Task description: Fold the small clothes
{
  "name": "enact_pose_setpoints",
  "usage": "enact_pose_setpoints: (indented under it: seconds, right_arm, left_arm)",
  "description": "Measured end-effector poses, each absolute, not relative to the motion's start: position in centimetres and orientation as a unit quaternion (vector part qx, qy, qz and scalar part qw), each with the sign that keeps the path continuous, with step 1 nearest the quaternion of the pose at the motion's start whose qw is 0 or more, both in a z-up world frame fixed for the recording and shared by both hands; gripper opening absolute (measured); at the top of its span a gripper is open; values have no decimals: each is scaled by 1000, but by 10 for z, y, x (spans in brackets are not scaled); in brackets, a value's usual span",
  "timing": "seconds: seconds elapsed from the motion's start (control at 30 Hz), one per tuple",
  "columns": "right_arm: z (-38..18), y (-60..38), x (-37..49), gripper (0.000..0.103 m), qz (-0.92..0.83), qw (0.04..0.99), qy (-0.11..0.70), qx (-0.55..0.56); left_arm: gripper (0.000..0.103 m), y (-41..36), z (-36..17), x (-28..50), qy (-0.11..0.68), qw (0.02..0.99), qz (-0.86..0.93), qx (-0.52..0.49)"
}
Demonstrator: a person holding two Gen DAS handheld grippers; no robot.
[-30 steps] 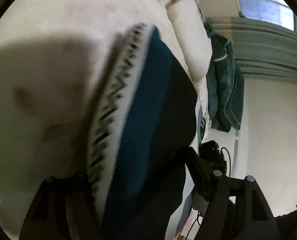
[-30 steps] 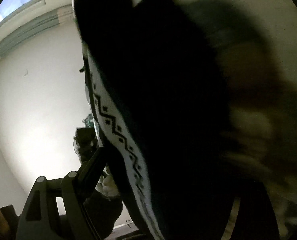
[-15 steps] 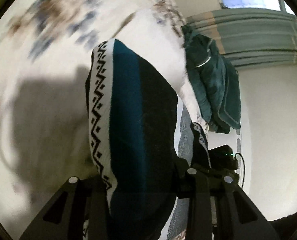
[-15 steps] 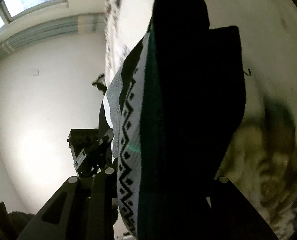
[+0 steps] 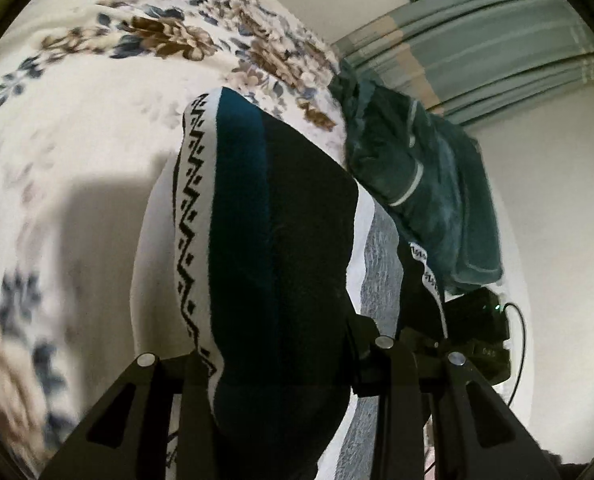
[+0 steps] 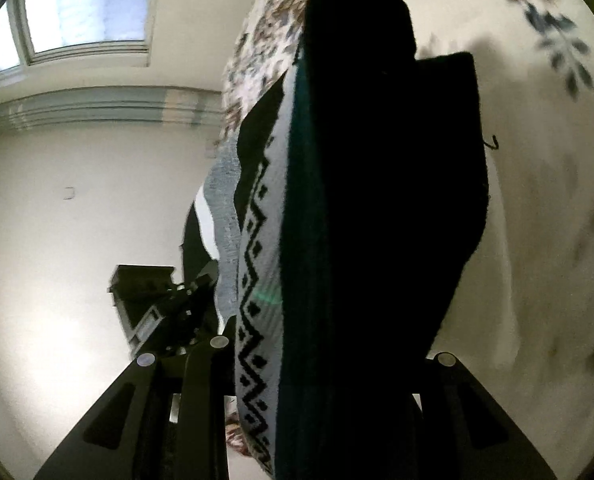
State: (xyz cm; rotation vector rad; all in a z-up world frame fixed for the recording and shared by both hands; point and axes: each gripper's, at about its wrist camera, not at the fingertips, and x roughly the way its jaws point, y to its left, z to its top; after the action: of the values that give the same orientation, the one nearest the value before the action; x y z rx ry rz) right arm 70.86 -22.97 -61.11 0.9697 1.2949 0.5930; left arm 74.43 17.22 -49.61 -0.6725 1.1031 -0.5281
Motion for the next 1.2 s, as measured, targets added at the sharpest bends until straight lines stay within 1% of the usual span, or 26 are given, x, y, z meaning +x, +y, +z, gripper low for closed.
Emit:
enact_pose_setpoints:
  seconds: [0.07, 0.13, 0.2, 0.23, 0.27, 0.3, 0.33, 0.37, 0.4, 0.47, 0.5, 0.6, 0.63, 0.67, 0.7, 0.73, 0.83, 0.93, 1.0, 1.2]
  right_arm:
    - [-626, -232, 731, 31, 244, 657, 584, 410]
    - [-638, -229, 739, 31, 229, 661, 595, 396]
    - [-646, -228, 743, 43, 216, 656, 607, 392]
    - [-646, -227, 742, 50, 209, 658, 611, 388]
    - [-644, -228, 741, 53, 201, 663, 612, 382]
    - [-641, -230, 739, 57, 193, 666, 616, 372]
    - [-638, -236, 742, 63, 182, 672, 621, 361]
    - [-631, -239, 739, 69, 163, 685, 624, 338]
    - [-627, -240, 735, 71, 147, 699, 626, 312]
    - [-615, -250, 735, 83, 108, 727, 629, 254]
    - [-607, -254, 729, 85, 88, 737, 631, 224]
    - [-582, -254, 719, 97, 29, 752, 641, 151]
    - [-578, -252, 713, 102, 7, 756, 643, 123]
    - [-564, -259, 691, 103, -14, 763, 639, 97]
    - [-557, -264, 680, 103, -33, 768, 635, 75]
    - [-550, -263, 671, 103, -48, 772, 632, 56]
    - [-526, -256, 646, 103, -79, 786, 613, 22]
    - [-488, -257, 612, 103, -104, 804, 585, -8]
    - [-456, -254, 593, 103, -111, 811, 574, -10]
    - [-377, -250, 546, 103, -115, 829, 548, 1]
  left_arm:
    - [33, 172, -516, 755, 531, 760, -231, -294]
    - [43, 175, -539, 759, 553, 744, -217, -307]
    - [51, 182, -546, 754, 553, 738, -208, -327]
    - [51, 184, -545, 751, 553, 739, -204, -327]
    - [53, 185, -542, 749, 555, 742, -197, -319]
    - [61, 185, -537, 745, 557, 747, -190, -309]
    - [64, 185, -531, 740, 562, 758, -173, -284]
    - [64, 183, -525, 737, 560, 767, -164, -265]
    - [64, 181, -517, 732, 557, 780, -152, -241]
    - [64, 180, -507, 725, 553, 799, -127, -200]
    - [64, 180, -500, 719, 549, 810, -112, -177]
    - [64, 178, -488, 701, 536, 832, -72, -127]
    - [68, 174, -482, 690, 528, 841, -57, -103]
    - [75, 170, -480, 685, 525, 846, -46, -88]
    - [95, 164, -476, 677, 522, 850, -33, -69]
    - [103, 159, -474, 670, 520, 852, -24, -56]
    - [103, 148, -463, 651, 515, 856, -15, -44]
    - [103, 138, -450, 640, 514, 857, -2, -36]
    - [103, 134, -435, 628, 511, 859, 7, -33]
    - [103, 128, -370, 581, 488, 872, 27, -27]
